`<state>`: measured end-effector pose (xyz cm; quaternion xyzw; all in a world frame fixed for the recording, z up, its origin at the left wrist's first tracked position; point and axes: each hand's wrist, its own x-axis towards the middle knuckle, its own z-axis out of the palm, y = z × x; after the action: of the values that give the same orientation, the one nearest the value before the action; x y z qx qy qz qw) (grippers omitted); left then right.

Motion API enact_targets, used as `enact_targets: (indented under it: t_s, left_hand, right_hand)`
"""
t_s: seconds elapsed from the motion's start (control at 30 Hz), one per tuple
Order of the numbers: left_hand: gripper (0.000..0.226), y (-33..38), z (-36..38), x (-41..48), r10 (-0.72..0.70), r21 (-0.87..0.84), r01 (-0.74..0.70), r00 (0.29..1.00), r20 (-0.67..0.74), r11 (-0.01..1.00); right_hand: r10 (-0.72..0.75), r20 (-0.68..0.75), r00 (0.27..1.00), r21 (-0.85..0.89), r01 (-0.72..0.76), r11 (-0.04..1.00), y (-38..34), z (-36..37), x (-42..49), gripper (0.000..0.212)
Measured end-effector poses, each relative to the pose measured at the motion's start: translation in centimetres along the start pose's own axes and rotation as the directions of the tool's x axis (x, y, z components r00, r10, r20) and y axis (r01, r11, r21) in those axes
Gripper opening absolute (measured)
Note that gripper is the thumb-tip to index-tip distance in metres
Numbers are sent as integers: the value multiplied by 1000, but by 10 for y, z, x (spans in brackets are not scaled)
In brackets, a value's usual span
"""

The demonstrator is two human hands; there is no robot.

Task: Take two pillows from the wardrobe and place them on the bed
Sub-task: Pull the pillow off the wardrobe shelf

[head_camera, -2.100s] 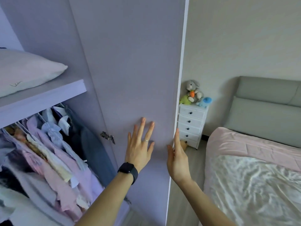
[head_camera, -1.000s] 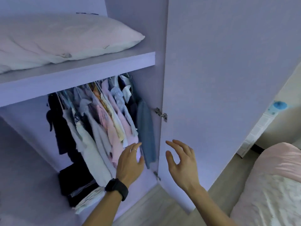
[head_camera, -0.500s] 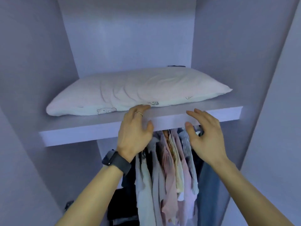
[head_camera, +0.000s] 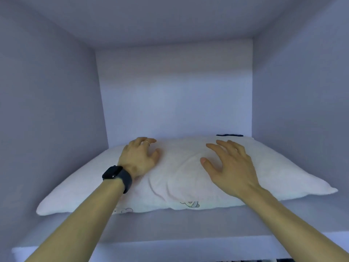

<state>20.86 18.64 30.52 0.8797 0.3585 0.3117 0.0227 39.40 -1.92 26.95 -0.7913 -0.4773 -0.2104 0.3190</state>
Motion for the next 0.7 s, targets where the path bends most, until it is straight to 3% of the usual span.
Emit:
enact_targets:
  t_s: [0.17, 0.23, 0.37, 0.5, 0.57, 0.63, 0.7]
  left_hand:
    - [70, -20, 20, 48, -117, 171, 81, 971, 211, 982]
    - [67, -27, 37, 50, -110, 180, 70, 968, 226, 981]
    - [44, -33, 60, 45, 66, 240, -77, 996, 53, 968]
    - [46, -32, 64, 49, 111, 157, -104, 993, -34, 982]
    - [47, -28, 60, 45, 122, 133, -110, 989, -86, 985]
    - [46, -25, 52, 39, 129, 89, -114, 972, -196, 990]
    - [46, -21, 46, 28, 197, 115, -165, 903, -382, 980]
  right_hand:
    - [54, 295, 954, -72, -34, 997, -2, 24, 70, 69]
    - [74, 371, 926, -134, -26, 991, 1, 38, 84, 67]
    - [13, 315, 949, -261, 73, 963, 6, 62, 86, 50]
    - [-19, 291, 956, -242, 92, 966, 5, 68, 85, 44]
    - [-19, 352, 936, -229, 106, 968, 3, 58, 91, 45]
    - [4, 418, 909, -149, 65, 987, -2, 42, 107, 48]
    - [-45, 336, 941, -70, 72, 995, -13, 25, 131, 52]
